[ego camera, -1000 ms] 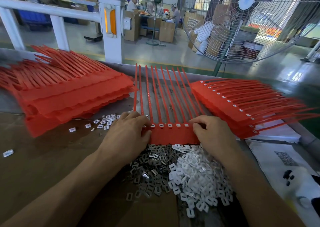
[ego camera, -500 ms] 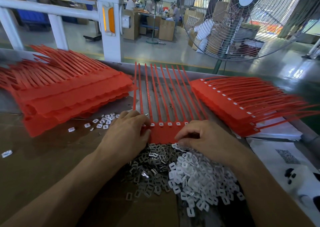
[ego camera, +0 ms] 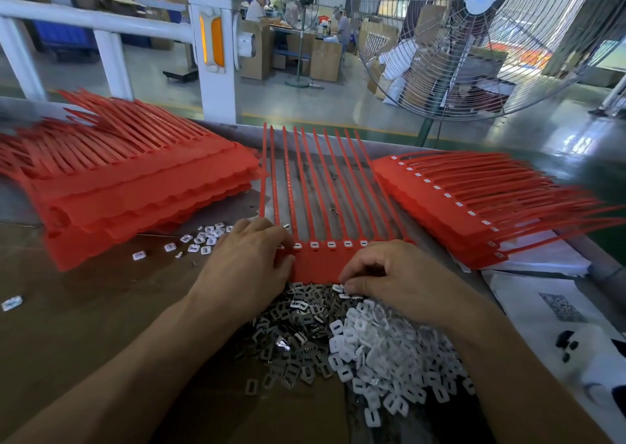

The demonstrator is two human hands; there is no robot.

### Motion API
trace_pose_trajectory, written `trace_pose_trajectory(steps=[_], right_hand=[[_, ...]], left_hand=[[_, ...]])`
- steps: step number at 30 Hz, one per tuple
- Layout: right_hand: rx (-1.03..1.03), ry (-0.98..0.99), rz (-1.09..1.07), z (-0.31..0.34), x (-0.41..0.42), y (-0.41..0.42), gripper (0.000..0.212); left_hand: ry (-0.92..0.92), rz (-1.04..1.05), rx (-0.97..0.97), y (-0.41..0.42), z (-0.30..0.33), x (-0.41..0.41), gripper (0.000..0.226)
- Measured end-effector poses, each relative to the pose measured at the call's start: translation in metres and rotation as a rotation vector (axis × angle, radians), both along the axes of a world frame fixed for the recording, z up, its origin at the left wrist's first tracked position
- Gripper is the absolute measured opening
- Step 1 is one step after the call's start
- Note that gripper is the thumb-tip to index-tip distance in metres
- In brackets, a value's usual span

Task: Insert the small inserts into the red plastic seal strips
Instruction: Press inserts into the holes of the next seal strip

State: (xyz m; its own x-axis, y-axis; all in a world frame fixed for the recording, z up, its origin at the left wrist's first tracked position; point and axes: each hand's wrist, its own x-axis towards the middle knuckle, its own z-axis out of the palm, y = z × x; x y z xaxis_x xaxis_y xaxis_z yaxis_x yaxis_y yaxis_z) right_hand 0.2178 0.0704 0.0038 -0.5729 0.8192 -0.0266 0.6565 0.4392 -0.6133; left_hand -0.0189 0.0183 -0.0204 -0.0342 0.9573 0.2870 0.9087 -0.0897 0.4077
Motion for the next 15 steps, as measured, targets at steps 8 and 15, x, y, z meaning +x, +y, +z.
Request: trace_pose_trajectory(steps=[8, 15], right_hand=[[0.058, 0.000, -0.030, -0.0051, -0.0031, -0.0007, 0.012], [0.112, 0.185, -0.244, -0.0091, 0.0017, 0.0050, 0.007]], left_hand=[[-0.012, -0.001, 0.009, 0.0000, -0.0006, 0.0000, 0.024], [-0.016, -0.002, 0.013, 0.0000, -0.0005, -0.0003, 0.023]])
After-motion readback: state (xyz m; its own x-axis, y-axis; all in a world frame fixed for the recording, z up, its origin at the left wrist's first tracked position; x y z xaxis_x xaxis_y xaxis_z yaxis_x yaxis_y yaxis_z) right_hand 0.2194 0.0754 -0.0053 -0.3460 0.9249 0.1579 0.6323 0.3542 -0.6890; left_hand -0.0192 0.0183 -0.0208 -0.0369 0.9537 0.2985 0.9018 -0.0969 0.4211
